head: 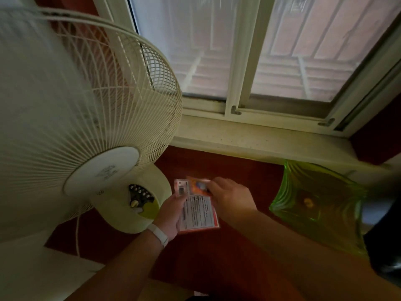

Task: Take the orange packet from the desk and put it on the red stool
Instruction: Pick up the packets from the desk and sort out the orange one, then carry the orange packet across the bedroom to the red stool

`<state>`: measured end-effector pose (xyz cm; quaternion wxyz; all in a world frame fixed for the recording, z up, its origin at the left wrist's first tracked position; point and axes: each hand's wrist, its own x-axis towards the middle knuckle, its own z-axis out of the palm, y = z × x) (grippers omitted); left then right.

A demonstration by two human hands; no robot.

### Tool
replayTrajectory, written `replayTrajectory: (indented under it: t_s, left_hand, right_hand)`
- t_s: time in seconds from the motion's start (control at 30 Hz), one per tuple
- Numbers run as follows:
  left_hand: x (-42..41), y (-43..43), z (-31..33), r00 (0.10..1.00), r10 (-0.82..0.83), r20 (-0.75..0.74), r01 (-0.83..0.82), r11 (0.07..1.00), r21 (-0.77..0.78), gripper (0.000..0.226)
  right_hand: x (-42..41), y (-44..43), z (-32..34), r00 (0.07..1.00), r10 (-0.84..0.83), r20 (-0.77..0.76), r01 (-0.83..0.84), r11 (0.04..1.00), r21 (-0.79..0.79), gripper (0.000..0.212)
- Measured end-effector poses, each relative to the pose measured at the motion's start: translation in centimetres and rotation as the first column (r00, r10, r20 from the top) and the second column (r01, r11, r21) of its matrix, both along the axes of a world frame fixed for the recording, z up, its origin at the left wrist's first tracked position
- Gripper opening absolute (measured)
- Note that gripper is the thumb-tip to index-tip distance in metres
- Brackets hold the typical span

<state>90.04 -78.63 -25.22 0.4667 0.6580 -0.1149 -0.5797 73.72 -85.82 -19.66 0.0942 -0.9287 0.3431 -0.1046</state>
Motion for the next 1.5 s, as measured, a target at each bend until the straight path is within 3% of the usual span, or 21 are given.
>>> replayTrajectory:
  t_s: [0.07, 0.23, 0.37, 0.47, 0.73, 1.03, 1.2, 1.5]
  left_hand:
    - [0.4, 0.2, 0.4, 0.998, -0.002, -0.066, -0.003, 0.998, -0.070, 0.035]
    - [0.9, 1.1, 0.5, 0.949, 0.014, -0.315, -0.052, 0.992, -0.113, 0.081]
    - [0.3, 2.3, 0.7, 0.976, -0.004, -0.218, -0.034, 0.985, -0.170, 0.041]
    - [-0.3, 2.9, 0.5, 0.976, -0.022, -0.217, -0.026, 0.976, -0.215, 0.032]
    - [-3.3, 2.7, 0.8, 0.979, -0.117, -0.165, 0.081, 0.974, -0.211, 0.024]
    - [-7.7, 1.4, 2.4, 0.953, -0.231, -0.194, 0.182, 0.953, -0.242, 0.023]
    - [-12.7, 1.3, 4.2, 0.920, -0.331, -0.210, 0.272, 0.924, -0.268, 0.023]
    - [-26.1, 5.6, 6.8, 0.821, -0.548, -0.163, 0.503, 0.828, -0.249, 0.023]
  right_hand:
    - [0.3, 1.5, -0.8, 0.992, 0.111, -0.062, -0.115, 0.991, -0.064, 0.044]
    - [0.4, 3.8, -2.3, 0.958, 0.270, -0.098, -0.279, 0.956, -0.095, 0.038]
    - [-0.1, 4.8, -1.8, 0.940, 0.307, -0.146, -0.317, 0.947, -0.052, 0.042]
    - [-0.8, 5.5, -1.5, 0.952, 0.287, -0.109, -0.288, 0.958, 0.004, 0.043]
    - [-3.0, 7.6, -1.3, 0.987, 0.099, -0.128, -0.090, 0.993, 0.075, 0.060]
    - [-8.7, 7.8, -0.6, 0.993, -0.119, -0.014, 0.120, 0.985, 0.126, 0.044]
    - [-13.3, 9.0, 0.9, 0.971, -0.238, 0.028, 0.236, 0.970, 0.057, 0.040]
    - [-25.9, 17.5, 2.5, 0.872, -0.477, 0.109, 0.472, 0.879, 0.070, 0.041]
